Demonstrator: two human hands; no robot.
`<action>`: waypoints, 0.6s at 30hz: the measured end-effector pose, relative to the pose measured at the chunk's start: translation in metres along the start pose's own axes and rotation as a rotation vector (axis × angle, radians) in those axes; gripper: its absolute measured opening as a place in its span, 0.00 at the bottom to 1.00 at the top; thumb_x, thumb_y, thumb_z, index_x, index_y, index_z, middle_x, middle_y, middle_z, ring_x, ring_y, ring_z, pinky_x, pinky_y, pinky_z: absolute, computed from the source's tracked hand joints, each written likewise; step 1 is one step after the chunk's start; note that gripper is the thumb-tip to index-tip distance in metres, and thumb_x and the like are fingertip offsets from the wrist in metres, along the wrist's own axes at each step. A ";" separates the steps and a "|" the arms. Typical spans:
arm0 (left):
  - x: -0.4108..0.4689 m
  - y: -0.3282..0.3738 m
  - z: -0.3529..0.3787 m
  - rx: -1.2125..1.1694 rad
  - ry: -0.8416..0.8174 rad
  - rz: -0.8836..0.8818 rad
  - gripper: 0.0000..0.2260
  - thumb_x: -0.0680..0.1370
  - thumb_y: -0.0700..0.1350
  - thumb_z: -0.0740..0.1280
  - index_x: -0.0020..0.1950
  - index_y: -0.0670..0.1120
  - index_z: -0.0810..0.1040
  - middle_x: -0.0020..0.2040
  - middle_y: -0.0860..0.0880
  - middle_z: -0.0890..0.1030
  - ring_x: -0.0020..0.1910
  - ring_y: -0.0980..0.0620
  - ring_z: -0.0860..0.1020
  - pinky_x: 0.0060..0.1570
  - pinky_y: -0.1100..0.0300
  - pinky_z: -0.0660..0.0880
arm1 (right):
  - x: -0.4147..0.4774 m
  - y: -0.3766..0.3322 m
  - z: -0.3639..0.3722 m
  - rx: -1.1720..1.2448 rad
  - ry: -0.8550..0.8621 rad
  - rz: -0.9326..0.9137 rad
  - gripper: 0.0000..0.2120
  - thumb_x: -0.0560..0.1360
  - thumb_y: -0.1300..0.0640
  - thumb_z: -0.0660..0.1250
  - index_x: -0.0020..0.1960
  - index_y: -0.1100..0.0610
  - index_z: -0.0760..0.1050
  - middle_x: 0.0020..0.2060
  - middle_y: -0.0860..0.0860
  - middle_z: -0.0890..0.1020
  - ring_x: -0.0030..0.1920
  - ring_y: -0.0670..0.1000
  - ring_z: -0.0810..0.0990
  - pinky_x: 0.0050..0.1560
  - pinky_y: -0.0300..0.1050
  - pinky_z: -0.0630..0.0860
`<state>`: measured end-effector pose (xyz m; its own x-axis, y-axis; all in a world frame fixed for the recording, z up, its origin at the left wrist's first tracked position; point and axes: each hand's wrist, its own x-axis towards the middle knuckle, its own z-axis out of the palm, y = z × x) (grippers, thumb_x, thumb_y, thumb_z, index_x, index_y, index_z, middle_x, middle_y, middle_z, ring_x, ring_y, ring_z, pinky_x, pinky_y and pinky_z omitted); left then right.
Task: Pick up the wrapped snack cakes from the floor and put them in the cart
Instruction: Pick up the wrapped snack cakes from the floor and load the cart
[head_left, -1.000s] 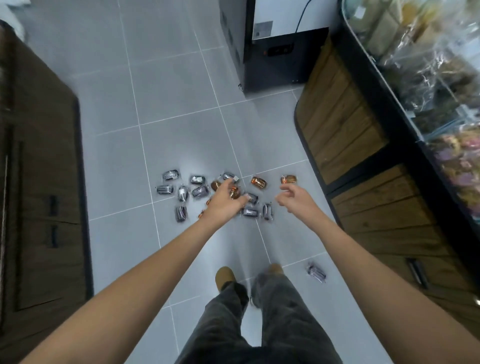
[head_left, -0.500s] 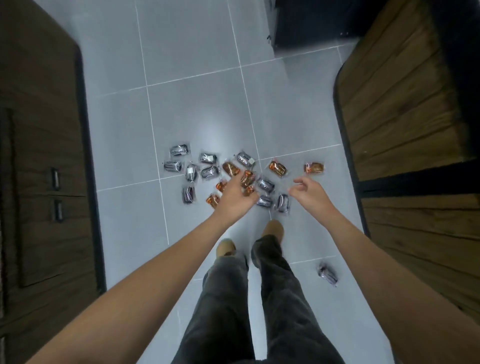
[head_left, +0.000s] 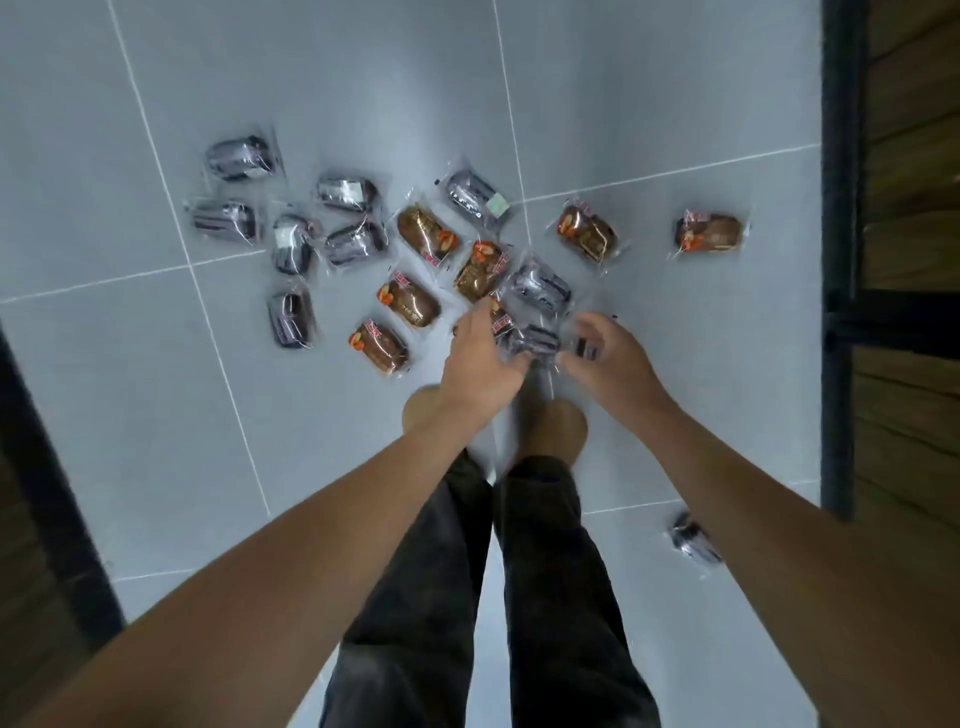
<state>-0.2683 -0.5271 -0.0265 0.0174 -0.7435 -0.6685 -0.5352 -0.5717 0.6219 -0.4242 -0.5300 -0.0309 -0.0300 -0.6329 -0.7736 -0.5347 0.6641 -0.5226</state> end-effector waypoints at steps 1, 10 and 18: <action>0.017 -0.018 0.010 0.020 -0.005 -0.006 0.28 0.73 0.42 0.70 0.70 0.45 0.64 0.66 0.47 0.70 0.66 0.49 0.68 0.67 0.56 0.65 | 0.020 0.014 0.012 -0.022 -0.009 -0.011 0.25 0.72 0.59 0.69 0.68 0.54 0.70 0.59 0.49 0.76 0.59 0.48 0.74 0.53 0.38 0.68; 0.137 -0.151 0.062 0.272 -0.009 0.001 0.38 0.70 0.46 0.73 0.73 0.39 0.57 0.68 0.41 0.66 0.68 0.43 0.64 0.67 0.51 0.61 | 0.152 0.105 0.107 -0.427 -0.013 -0.168 0.25 0.70 0.59 0.71 0.65 0.62 0.69 0.58 0.61 0.73 0.59 0.59 0.72 0.58 0.48 0.68; 0.167 -0.194 0.085 0.407 0.016 0.172 0.37 0.70 0.53 0.73 0.71 0.41 0.60 0.66 0.42 0.68 0.66 0.43 0.66 0.65 0.49 0.64 | 0.186 0.158 0.139 -0.742 0.132 -0.171 0.35 0.68 0.50 0.70 0.71 0.59 0.61 0.65 0.61 0.67 0.67 0.61 0.64 0.69 0.60 0.58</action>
<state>-0.2332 -0.5115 -0.2931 -0.0897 -0.8234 -0.5604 -0.8206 -0.2578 0.5101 -0.3970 -0.4881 -0.3072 0.0288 -0.7759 -0.6301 -0.9657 0.1411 -0.2179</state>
